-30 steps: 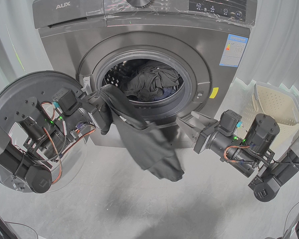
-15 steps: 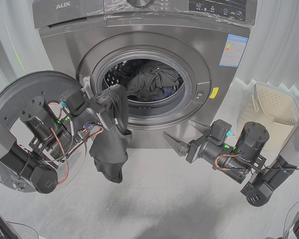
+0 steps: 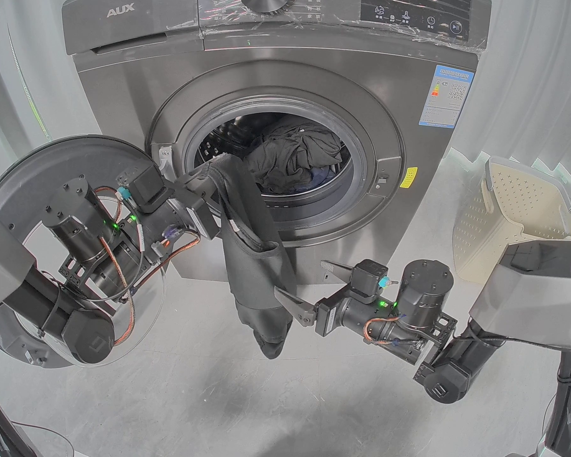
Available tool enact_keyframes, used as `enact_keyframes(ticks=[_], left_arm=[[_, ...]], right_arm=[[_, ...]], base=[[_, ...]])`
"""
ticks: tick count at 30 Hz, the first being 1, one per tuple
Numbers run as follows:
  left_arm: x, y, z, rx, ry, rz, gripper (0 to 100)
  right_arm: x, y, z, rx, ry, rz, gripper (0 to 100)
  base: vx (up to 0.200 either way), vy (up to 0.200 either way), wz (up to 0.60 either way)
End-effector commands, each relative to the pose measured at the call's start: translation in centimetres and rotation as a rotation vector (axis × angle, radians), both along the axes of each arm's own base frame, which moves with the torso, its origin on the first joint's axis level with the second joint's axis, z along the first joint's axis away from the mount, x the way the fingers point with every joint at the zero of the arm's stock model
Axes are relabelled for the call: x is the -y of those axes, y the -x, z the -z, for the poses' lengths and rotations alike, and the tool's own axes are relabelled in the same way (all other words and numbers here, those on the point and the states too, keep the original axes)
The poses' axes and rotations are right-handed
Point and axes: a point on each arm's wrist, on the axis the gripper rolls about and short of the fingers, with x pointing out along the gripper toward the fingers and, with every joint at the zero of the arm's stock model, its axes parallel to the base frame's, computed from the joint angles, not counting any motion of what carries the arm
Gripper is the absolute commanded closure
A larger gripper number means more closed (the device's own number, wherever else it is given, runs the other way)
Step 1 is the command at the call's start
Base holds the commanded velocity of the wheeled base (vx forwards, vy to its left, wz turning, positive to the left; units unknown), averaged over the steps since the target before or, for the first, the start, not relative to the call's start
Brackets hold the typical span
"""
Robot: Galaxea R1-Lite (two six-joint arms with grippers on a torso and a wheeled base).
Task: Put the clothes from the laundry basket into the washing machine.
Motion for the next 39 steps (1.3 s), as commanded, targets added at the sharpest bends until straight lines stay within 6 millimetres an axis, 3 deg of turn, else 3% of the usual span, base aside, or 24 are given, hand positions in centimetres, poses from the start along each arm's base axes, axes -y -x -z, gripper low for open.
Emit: enact_keyframes(ticks=[1,12,26,27,34,39], left_arm=[[0.2,0.0,0.0,0.003,0.002,0.005,100],[0.6,0.3,-0.2,0.009,0.005,0.019,100],[0.8,0.3,-0.2,0.011,0.006,0.025,100],[0.8,0.3,-0.2,0.011,0.006,0.025,100],[0.9,0.1,-0.1,0.011,0.006,0.024,100],[0.7,-0.1,-0.2,0.012,0.007,0.018,100]], right_arm=[[-1.0,-1.6,1.4,0.003,0.003,0.007,0],[-2.8,-4.0,2.0,0.055,-0.022,0.008,0],[-5.1,-4.9,2.3,0.103,-0.062,-0.019,0],[-5.0,-4.9,2.2,0.105,-0.064,-0.019,100],[-4.5,-4.5,2.1,0.097,-0.059,-0.016,100],[-3.4,-3.1,0.4,0.097,-0.059,-0.013,100]], base=[[0.000,0.000,0.00],[0.000,0.000,0.00],[0.000,0.000,0.00],[0.000,0.000,0.00],[0.000,0.000,0.00],[0.000,0.000,0.00]])
